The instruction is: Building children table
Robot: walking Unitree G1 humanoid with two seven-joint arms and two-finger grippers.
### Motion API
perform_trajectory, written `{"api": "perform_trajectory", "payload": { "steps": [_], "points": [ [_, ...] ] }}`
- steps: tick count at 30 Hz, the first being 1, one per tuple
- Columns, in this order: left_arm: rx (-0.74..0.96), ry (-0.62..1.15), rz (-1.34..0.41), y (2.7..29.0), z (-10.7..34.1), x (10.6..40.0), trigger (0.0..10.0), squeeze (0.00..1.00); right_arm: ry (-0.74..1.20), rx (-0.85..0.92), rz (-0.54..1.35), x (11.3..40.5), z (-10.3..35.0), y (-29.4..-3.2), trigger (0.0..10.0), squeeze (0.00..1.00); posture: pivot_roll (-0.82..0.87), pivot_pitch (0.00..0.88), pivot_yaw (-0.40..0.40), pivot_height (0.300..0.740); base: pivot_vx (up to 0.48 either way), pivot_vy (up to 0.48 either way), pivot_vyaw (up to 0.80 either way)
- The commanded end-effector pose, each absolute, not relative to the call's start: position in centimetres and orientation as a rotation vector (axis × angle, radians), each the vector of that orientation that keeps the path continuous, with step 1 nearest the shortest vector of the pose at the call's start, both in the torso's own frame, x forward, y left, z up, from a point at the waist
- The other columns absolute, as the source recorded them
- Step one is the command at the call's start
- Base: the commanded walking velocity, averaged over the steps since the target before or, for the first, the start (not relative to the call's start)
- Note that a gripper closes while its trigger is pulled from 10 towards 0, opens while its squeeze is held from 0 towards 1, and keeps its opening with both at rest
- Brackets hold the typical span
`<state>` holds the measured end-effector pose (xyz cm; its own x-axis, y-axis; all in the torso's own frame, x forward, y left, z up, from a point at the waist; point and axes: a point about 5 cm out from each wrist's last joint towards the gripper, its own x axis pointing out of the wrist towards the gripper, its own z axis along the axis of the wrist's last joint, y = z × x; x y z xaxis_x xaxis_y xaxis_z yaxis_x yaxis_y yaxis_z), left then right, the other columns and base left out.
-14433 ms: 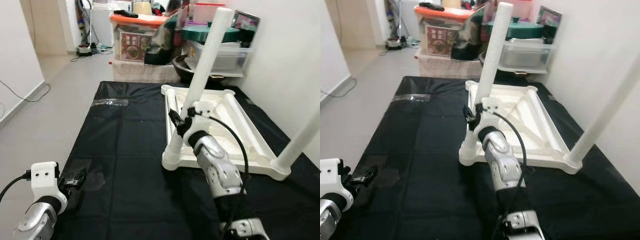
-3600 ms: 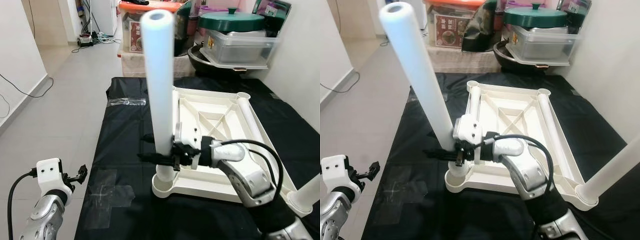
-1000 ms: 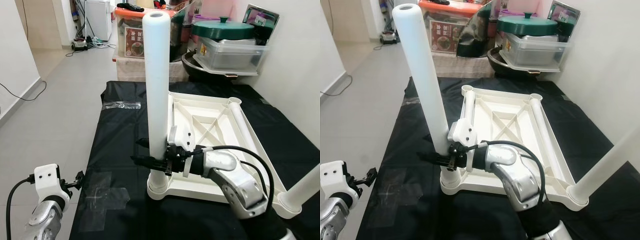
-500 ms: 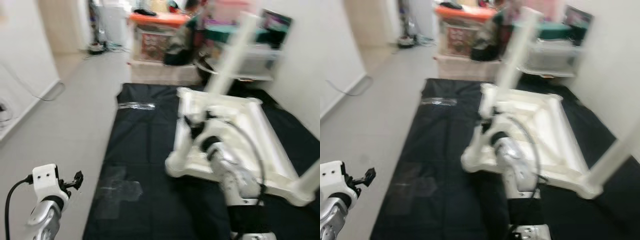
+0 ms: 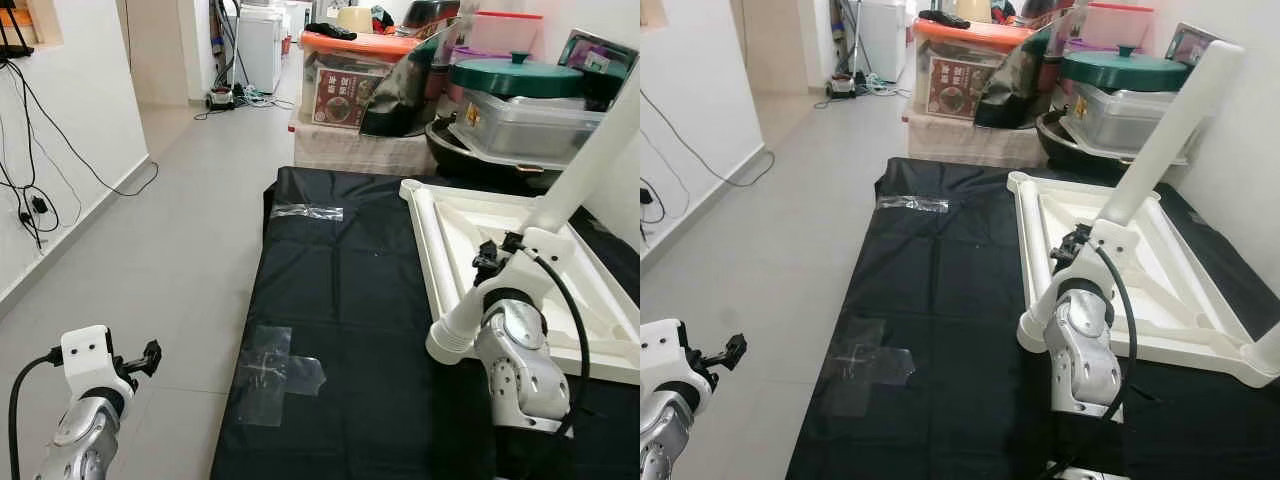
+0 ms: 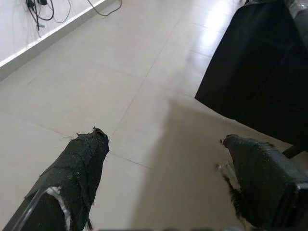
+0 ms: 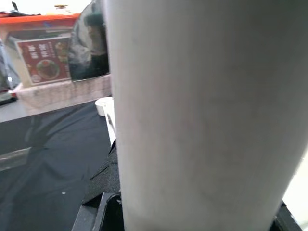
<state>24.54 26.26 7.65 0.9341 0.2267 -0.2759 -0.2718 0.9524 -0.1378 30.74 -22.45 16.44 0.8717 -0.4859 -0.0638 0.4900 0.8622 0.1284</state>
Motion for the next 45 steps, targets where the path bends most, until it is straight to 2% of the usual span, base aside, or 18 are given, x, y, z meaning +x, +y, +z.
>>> {"api": "perform_trajectory", "payload": {
  "steps": [1,9,18,20,21,23,24,25,26,31,32,36,39,45],
  "points": [
    [-0.168,0.260,0.268,26.3,7.5,24.6,10.0,0.00,0.193,0.086,-0.628,29.6,12.9,-24.2,0.0,0.00,-0.04,0.000,-0.037,0.740,0.000,0.000,0.00],
    [-0.157,0.256,0.229,25.9,7.7,24.9,10.0,0.00,0.126,0.160,-0.273,31.4,14.0,-19.1,0.0,0.00,-0.04,0.000,-0.036,0.740,0.000,0.000,-0.06],
    [-0.148,0.249,0.217,25.7,7.8,25.1,10.0,0.00,0.137,0.148,-0.106,31.3,13.8,-18.1,0.0,0.00,-0.04,0.000,-0.036,0.740,0.000,0.454,-0.80],
    [-0.144,0.250,0.213,25.7,7.8,25.1,10.0,0.00,0.150,0.195,0.070,31.0,13.8,-16.3,0.0,0.00,-0.05,0.000,-0.033,0.740,0.000,0.000,-0.80],
    [-0.144,0.250,0.213,25.7,7.8,25.1,10.0,0.00,0.150,0.195,0.070,31.0,13.8,-16.3,0.0,0.00,-0.05,0.000,-0.033,0.740,0.000,0.000,-0.80],
    [-0.136,0.246,0.206,25.6,7.8,25.1,10.0,0.00,0.171,0.187,0.308,30.0,13.8,-14.3,0.0,0.00,-0.05,0.000,-0.032,0.740,0.000,0.000,-0.80],
    [-0.136,0.246,0.206,25.6,7.8,25.1,10.0,0.00,0.171,0.187,0.308,30.0,13.8,-14.3,0.0,0.00,-0.05,0.000,-0.032,0.740,0.000,0.000,-0.80],
    [-0.135,0.246,0.198,25.4,7.8,25.1,10.0,0.00,0.174,0.144,0.410,29.5,13.7,-13.7,0.0,0.00,-0.05,0.000,-0.032,0.740,0.000,0.000,0.00],
    [-0.135,0.249,0.188,25.1,7.7,25.2,10.0,0.00,0.225,0.069,0.598,28.7,13.0,-13.2,0.0,0.00,-0.05,0.000,-0.030,0.740,0.000,0.000,0.00],
    [-0.130,0.250,0.181,25.0,7.7,25.3,10.0,0.00,0.246,-0.009,0.717,28.5,12.9,-13.4,0.0,0.00,-0.05,0.000,-0.032,0.740,0.000,0.000,0.00],
    [-0.119,0.248,0.179,25.0,7.8,25.3,10.0,0.00,0.251,-0.059,0.819,28.4,13.2,-13.4,0.0,0.00,-0.04,0.000,-0.036,0.740,0.000,0.000,0.00],
    [-0.101,0.243,0.156,24.5,7.9,25.3,10.0,0.00,0.240,-0.107,0.899,28.7,13.6,-13.1,0.0,0.00,-0.04,0.000,-0.043,0.740,0.000,0.000,0.00],
    [-0.101,0.239,0.145,24.3,8.0,25.3,10.0,0.00,0.237,-0.116,0.918,28.8,13.7,-13.0,0.0,0.00,-0.03,0.000,-0.044,0.740,0.000,0.000,0.00],
    [-0.069,0.225,0.088,23.1,8.1,24.9,10.0,0.00,0.218,-0.119,1.170,27.1,14.9,-11.7,0.0,0.00,-0.02,0.000,-0.051,0.740,0.000,-0.369,0.00]
  ]
}}
